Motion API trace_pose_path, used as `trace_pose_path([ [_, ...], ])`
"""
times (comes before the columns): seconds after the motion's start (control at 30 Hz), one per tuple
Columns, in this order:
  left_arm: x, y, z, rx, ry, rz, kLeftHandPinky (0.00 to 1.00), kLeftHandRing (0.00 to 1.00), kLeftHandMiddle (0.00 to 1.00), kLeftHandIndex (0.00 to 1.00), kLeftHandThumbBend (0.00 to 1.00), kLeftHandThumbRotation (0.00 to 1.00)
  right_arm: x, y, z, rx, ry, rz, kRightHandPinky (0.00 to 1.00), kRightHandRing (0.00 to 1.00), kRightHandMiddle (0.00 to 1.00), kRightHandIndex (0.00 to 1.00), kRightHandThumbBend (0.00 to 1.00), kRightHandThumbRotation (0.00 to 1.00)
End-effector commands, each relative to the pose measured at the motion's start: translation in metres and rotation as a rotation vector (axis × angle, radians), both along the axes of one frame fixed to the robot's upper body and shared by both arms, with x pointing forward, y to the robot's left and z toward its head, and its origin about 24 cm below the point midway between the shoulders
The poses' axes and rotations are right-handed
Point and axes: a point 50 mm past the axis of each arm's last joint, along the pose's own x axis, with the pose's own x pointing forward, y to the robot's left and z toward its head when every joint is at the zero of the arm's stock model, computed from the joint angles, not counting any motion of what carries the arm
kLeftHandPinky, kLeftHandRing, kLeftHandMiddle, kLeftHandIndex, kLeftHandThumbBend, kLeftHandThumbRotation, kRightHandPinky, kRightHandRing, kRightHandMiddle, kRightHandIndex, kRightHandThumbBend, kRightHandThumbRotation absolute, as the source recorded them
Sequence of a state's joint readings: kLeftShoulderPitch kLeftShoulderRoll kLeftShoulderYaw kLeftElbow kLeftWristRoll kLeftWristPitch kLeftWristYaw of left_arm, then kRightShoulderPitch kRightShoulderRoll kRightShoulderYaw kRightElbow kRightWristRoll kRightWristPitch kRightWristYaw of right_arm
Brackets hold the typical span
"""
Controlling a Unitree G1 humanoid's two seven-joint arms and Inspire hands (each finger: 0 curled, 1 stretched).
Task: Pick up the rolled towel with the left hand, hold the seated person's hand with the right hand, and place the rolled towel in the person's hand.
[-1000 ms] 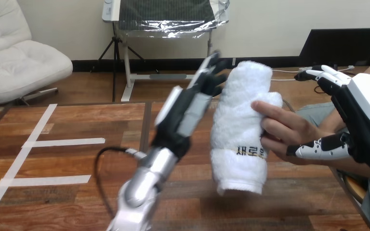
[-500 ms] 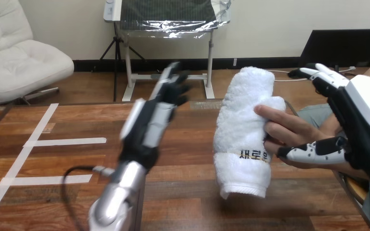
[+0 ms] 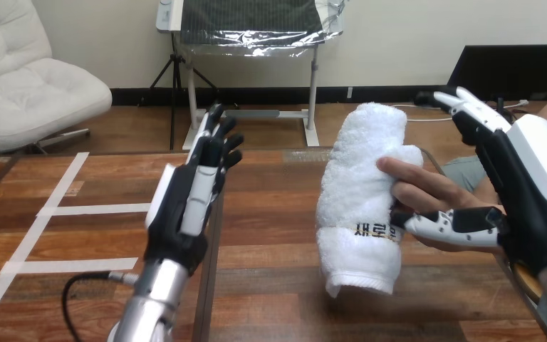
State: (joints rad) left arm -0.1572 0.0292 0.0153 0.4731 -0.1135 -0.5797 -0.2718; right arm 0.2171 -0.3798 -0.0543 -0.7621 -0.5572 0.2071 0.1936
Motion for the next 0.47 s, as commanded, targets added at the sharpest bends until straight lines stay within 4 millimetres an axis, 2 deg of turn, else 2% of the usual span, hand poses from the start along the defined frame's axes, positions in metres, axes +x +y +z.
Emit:
trace_pose_path([
  [0.0,0.001,0.0,0.024,0.034,-0.136,-0.015,0.91,0.9,0.95,1.0,0.5,1.0,-0.004,0.014,0.008,0.075,-0.114,0.044,0.79,0.95,0.95,0.87,0.65,0.0],
  [0.43,-0.02,0.001,0.02,0.069,-0.187,0.036,0.85,0.88,0.92,1.0,0.44,1.0,-0.006,0.037,-0.008,0.215,-0.197,0.064,0.88,0.97,0.97,0.87,0.37,0.0],
])
